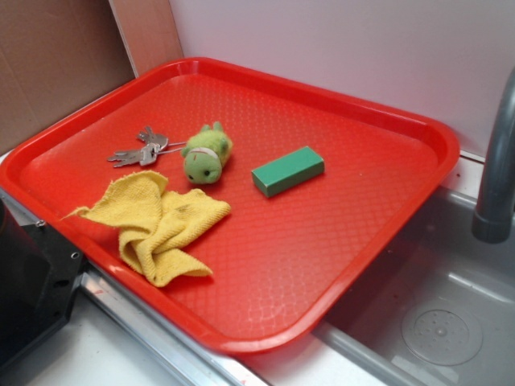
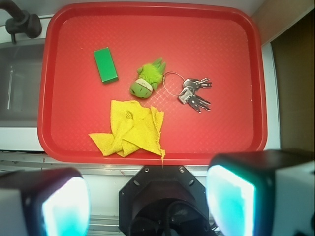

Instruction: Grab the green block.

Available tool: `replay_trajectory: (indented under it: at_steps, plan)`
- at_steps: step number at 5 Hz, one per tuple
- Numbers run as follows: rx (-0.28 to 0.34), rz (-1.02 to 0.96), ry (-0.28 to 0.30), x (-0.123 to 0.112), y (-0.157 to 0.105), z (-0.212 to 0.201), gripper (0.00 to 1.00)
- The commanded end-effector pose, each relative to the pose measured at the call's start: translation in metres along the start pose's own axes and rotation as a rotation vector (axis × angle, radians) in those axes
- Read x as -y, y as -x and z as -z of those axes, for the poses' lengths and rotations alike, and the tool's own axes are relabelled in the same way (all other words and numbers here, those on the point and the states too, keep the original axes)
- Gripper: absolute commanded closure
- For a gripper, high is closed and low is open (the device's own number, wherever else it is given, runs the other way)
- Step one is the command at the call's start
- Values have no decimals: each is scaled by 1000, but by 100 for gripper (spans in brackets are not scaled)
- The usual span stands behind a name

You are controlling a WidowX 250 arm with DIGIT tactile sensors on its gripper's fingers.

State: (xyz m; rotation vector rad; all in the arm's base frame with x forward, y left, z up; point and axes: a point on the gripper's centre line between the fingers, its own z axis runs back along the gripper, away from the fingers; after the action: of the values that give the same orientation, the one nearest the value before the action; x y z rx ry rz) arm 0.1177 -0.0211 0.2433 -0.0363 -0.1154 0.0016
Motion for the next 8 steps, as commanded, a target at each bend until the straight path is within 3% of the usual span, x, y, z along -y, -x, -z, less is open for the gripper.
replay_trajectory:
  at_steps: [1, 4, 6, 7, 8]
  plan:
    - [0, 0, 0, 0, 0, 0, 0]
    - [58, 46, -1, 21, -40, 47, 0]
    - [107, 100, -21, 42, -74, 103, 0]
    - [106, 124, 8, 47, -91, 127, 0]
    - [86, 113, -19, 44, -112, 158, 0]
